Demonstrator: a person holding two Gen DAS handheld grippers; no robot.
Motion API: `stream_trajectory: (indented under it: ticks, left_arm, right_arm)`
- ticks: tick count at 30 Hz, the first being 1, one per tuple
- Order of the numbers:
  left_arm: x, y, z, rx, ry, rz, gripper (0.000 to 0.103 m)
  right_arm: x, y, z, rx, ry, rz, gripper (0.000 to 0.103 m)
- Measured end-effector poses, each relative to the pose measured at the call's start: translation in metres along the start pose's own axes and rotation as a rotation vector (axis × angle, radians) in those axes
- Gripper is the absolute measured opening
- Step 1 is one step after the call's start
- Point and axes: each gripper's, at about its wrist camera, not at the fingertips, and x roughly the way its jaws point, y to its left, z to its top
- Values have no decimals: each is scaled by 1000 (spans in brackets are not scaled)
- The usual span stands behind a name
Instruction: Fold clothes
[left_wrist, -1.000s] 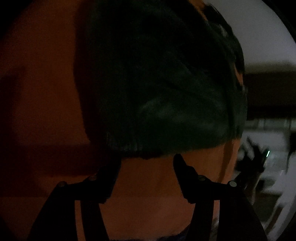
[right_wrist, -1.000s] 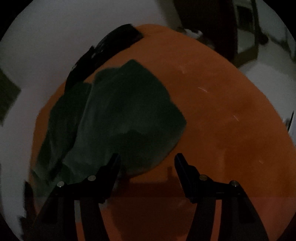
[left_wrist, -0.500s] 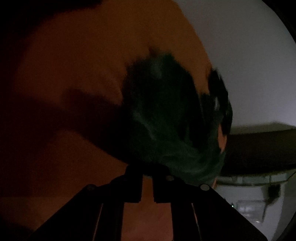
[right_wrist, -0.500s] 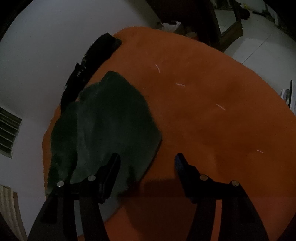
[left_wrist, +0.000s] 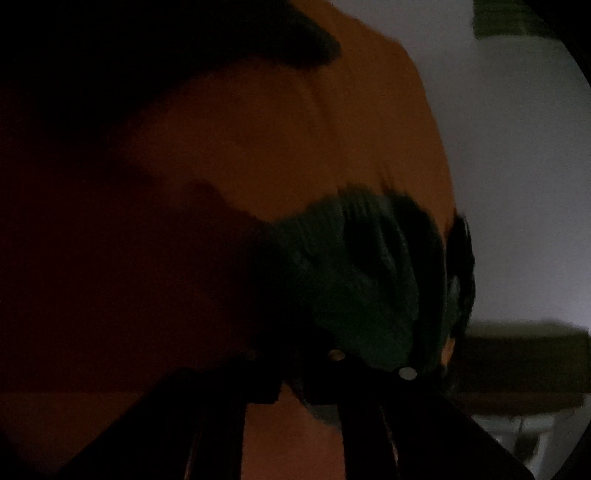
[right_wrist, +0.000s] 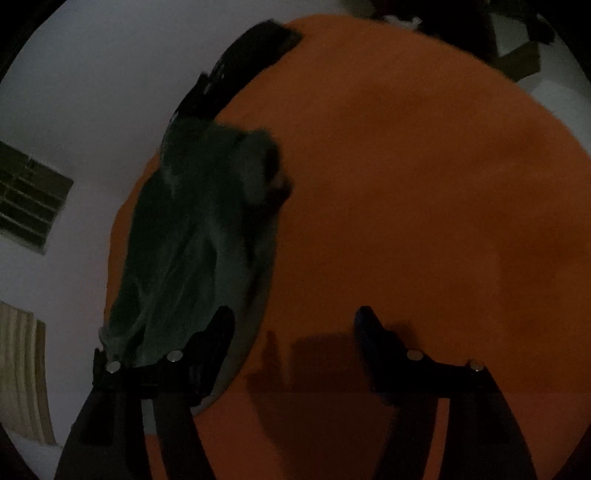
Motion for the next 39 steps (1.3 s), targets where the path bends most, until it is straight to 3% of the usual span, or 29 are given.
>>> stream_trajectory:
  ticks: [3,5,7,8,10,11,12,13,14,16,18,20,23,25,29,30,33,36,37,39]
  left_arm:
    - [20,-7,-16,22,23,-2,44]
    - [28,-5,-18,14,12,27,44]
    - [34,-1,-14,-10,1,46,36]
    - [33,0,-14,-12,-10,61,7]
    - [31,-1,-14,-15,-39,88,5]
    - [26,-7,-14,-9,-74,89,5]
    - [20,-13,-12,-1,-107,87,5]
    - [9,-20,-9,9,-131,74,4]
    - [-2,-28,-6,20,-153,59,4]
    - [-28,-45,2,42,-181,9,4]
    - [-50,-65,9,66,-192,-36,4]
    - [-73,-82,13,96,-196,-72,4]
    - [-82,-86,14,143,-193,-20,4]
    - [-71,-73,15,128,-169,22,5]
    - [-50,-45,15,91,-117,100,5]
    - [-44,-31,16,58,-94,103,5]
    - [-28,2,17,-19,-46,110,5]
    - [-13,3,17,-26,-43,115,5]
    - [-11,1,17,-16,-45,121,5]
    - [-9,-3,18,12,-51,135,5]
  right_arm:
    - [16,21,1,-84,12,26,68]
    - [23,32,13,-151,-21,-3,68]
    - [31,41,28,-198,-58,-28,69]
    - [35,45,36,-221,-76,-40,69]
    - [52,47,52,-159,-19,42,64]
    - [62,50,57,-150,17,84,28]
    - [63,57,61,-169,5,22,7]
    - [64,64,66,-187,-8,-40,7]
    - [50,67,67,-162,-72,-49,7]
    - [2,72,61,-76,-198,10,7]
    - [-54,86,47,-75,-306,-26,7]
    - [-114,107,27,-151,-395,-60,7]
    - [-172,132,2,-273,-447,-123,9]
    - [-173,135,-20,-318,-324,-141,10]
    - [-118,96,-64,-231,-26,-190,17]
    - [-115,76,-68,-184,14,-169,22]
    - [-105,16,-79,-40,135,-106,22]
    - [-94,-44,-90,104,255,-42,31]
    - [-109,-55,-87,118,210,-51,35]
    - [-144,-80,-82,144,87,-65,57]
